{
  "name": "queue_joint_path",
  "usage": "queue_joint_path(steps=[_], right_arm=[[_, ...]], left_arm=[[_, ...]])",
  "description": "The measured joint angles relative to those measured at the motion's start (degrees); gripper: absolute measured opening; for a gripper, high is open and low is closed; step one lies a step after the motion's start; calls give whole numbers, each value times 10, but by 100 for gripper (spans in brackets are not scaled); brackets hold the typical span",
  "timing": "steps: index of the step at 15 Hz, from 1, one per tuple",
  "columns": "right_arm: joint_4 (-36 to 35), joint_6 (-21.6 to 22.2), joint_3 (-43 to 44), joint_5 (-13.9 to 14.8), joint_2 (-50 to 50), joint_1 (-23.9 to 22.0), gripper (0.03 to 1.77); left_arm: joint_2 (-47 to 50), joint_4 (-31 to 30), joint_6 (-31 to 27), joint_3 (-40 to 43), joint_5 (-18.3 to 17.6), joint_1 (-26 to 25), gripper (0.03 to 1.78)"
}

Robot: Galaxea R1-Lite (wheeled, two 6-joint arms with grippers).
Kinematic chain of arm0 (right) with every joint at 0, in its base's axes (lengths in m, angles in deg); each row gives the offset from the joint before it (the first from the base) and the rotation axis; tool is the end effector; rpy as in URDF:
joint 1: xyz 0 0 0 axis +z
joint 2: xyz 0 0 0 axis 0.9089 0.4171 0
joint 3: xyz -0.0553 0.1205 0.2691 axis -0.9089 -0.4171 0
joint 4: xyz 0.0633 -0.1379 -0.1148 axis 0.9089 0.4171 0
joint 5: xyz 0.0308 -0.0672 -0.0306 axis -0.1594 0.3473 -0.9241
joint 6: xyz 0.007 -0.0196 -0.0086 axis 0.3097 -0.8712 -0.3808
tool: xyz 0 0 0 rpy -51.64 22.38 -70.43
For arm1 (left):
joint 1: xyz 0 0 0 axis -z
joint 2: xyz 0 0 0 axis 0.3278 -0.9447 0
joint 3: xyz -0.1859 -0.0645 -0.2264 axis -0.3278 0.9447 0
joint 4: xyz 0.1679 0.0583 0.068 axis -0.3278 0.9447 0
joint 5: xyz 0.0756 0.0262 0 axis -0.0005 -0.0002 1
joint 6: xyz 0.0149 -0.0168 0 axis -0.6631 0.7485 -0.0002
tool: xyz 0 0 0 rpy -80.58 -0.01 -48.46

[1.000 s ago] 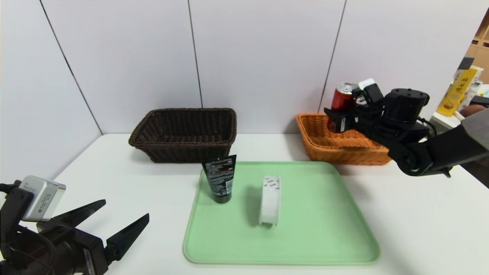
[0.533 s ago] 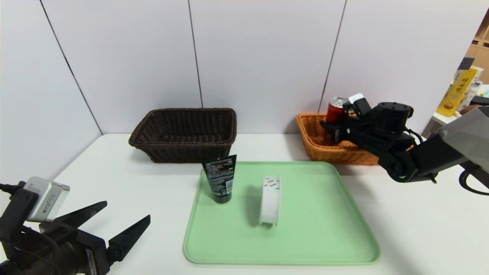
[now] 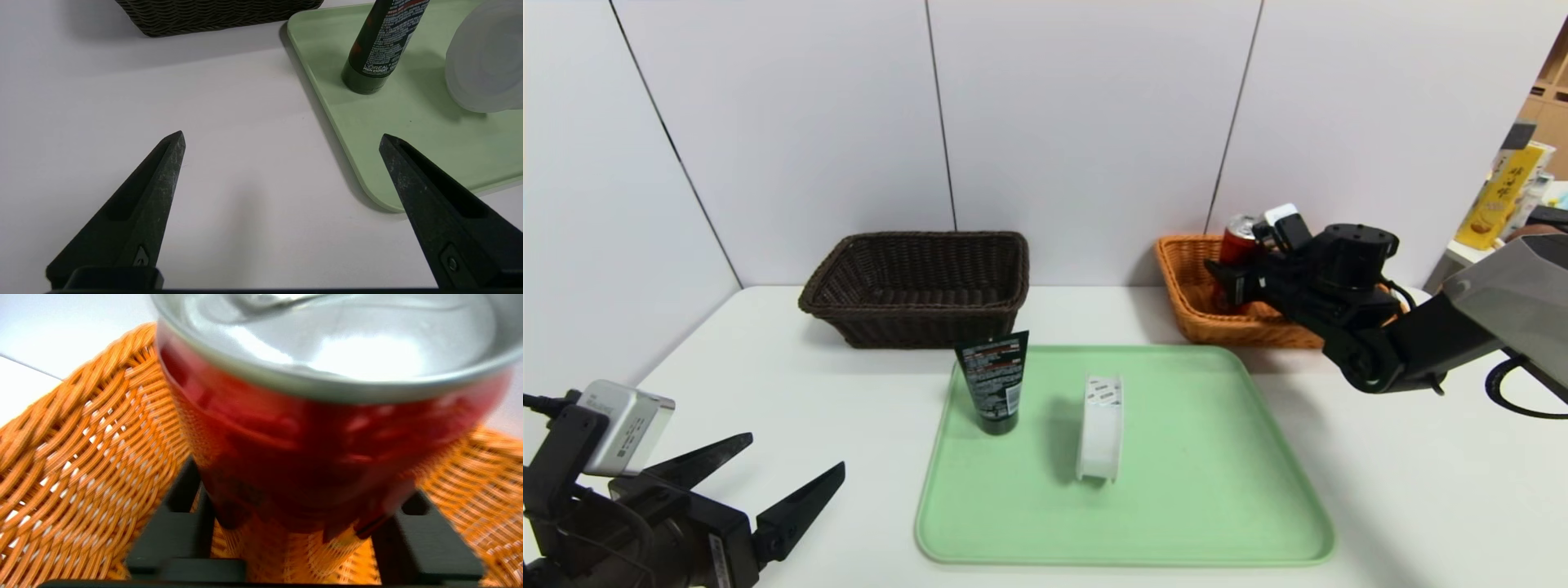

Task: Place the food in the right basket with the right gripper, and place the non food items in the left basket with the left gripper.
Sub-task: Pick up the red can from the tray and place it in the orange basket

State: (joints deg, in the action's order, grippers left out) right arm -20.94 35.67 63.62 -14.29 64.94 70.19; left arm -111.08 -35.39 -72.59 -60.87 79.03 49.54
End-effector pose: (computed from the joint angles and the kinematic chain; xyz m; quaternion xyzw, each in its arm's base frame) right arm 0.4369 0.0408 0.1107 -0.1201 0.0092 0.1276 0.9845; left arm 0.1093 -0.0590 0.1459 -0.0225 0.1313 -0.1546 0.9789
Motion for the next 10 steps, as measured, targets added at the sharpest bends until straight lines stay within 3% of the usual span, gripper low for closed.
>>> queue_joint_path(steps=[4, 10], right_arm=[[-1, 3, 8, 13, 0, 0, 134], [14, 3, 2, 15, -47, 3, 154]], left_arm=[[-3, 0, 2, 0, 0, 0, 169], [-10, -3, 7, -4, 0, 0, 169]])
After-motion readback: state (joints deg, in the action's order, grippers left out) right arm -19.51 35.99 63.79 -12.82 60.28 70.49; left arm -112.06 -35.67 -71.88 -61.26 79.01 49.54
